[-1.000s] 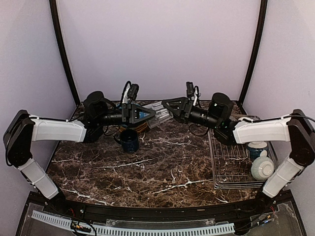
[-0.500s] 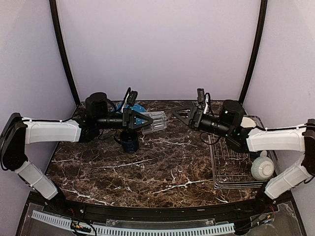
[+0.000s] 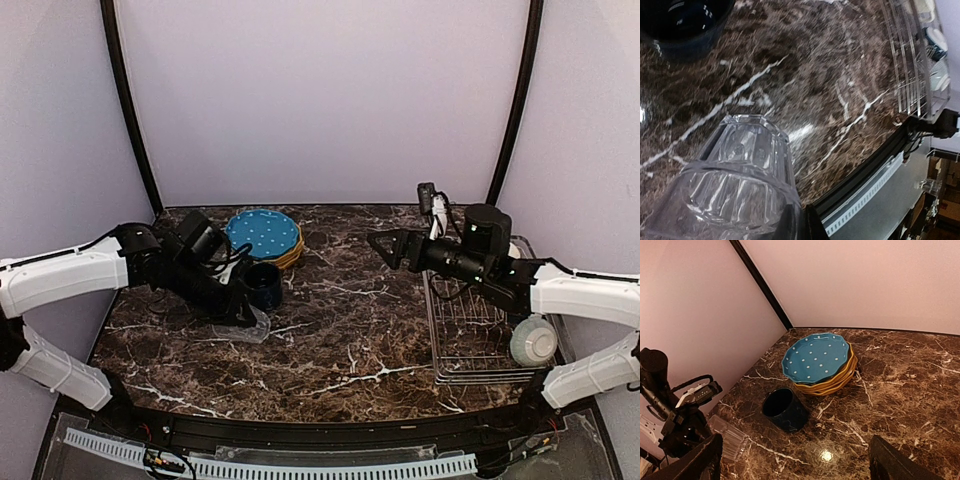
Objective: Unload the mixed dishes from the dish rack
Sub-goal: Place the cup at the center of the board.
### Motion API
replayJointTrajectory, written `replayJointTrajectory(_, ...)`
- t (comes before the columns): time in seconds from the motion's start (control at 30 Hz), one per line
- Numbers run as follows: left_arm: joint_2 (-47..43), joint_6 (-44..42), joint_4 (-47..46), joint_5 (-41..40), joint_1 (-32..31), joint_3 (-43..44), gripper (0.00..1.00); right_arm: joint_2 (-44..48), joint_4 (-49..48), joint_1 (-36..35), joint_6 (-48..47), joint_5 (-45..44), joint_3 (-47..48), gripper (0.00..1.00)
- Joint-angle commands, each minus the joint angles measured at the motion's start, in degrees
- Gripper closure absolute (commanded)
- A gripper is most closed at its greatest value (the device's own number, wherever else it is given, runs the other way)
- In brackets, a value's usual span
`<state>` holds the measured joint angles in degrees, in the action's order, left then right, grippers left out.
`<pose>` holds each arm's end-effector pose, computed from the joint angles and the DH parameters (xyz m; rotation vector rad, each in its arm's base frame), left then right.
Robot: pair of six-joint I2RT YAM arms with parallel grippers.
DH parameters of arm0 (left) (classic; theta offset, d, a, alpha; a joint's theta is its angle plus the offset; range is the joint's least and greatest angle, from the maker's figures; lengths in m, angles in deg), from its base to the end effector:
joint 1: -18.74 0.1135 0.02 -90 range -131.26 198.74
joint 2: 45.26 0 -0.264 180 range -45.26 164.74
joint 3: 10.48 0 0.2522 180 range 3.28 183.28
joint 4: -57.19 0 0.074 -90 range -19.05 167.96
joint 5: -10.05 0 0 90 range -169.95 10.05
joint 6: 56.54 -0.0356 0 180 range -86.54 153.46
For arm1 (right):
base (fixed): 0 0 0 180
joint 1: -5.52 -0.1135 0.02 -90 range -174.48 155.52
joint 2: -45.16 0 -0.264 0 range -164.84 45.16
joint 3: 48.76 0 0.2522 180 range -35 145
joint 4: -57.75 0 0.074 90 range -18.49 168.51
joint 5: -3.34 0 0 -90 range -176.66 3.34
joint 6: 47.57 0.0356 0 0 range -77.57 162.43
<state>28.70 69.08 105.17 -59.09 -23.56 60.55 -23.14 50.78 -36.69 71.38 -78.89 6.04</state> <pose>0.1886 -0.1888 0.2711 0.3291 2.6501 -0.9763 0.2013 0.1891 0.2875 -0.3148 1.7676 1.0292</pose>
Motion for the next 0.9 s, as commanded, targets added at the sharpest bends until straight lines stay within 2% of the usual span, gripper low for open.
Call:
replayJointTrajectory(0.0,3.58,-0.94,14.55,-10.39,-3.01,4.29,0.99,1.72,5.04,0.2,-5.56,-3.87,1.82,0.01)
replayJointTrajectory(0.13,12.49,-3.08,18.39,-15.14,-4.24,11.64,0.99,4.99,8.75,0.2,-6.69,-6.23,1.56,0.01)
replayJointTrajectory(0.4,19.4,-4.1,16.08,-15.53,-4.67,14.4,0.99,16.15,15.04,0.23,-7.57,-13.81,-2.29,0.01)
replayJointTrajectory(0.6,22.41,-4.59,14.88,-15.19,-5.2,15.8,0.96,18.63,17.53,0.26,-8.72,-16.51,-2.16,0.01)
replayJointTrajectory(0.7,23.15,-5.07,14.88,-15.08,-5.48,16.08,0.89,18.27,17.63,0.28,-8.56,-16.6,-2.01,0.01)
replayJointTrajectory(0.87,23.03,-6.6,15.04,-16.04,-5.57,16.07,0.68,16.47,17.74,0.31,-9.05,-17.18,-1.29,0.01)
